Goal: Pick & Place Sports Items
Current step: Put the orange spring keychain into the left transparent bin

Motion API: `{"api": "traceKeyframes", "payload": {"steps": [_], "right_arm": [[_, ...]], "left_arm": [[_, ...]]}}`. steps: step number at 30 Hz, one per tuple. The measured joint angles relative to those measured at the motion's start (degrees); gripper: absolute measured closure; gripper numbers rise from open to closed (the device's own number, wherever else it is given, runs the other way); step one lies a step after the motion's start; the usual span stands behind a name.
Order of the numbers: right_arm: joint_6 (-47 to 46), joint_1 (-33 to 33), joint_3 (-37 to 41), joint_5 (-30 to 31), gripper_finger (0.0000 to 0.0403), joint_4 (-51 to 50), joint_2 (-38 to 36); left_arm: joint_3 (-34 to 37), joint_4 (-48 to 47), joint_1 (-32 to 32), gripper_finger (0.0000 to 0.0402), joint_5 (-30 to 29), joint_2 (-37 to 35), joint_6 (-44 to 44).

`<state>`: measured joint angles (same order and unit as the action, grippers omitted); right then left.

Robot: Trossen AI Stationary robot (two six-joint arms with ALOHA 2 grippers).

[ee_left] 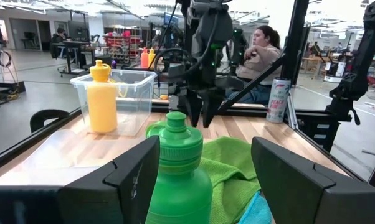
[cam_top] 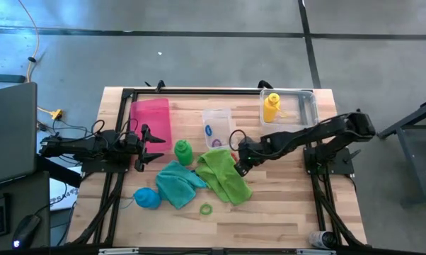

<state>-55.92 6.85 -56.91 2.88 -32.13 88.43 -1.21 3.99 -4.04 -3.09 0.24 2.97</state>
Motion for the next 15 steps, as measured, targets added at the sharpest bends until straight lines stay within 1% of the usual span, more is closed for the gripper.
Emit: {"api": "traceKeyframes", "payload": {"steps": [9,15], "right_arm": [[-2.73,-1.02,-0.04,1.82,0.0253,4.8,4.28],[-2.77,-1.01,-0.02,4.84,0.0253,6.17,6.13]], "left_arm": [[0.0,0.07,0.01,0.0152,0.0,-0.01,0.0],[0.0,0.17,0.0,0.0152,0.0,-0.01,0.0]]}}
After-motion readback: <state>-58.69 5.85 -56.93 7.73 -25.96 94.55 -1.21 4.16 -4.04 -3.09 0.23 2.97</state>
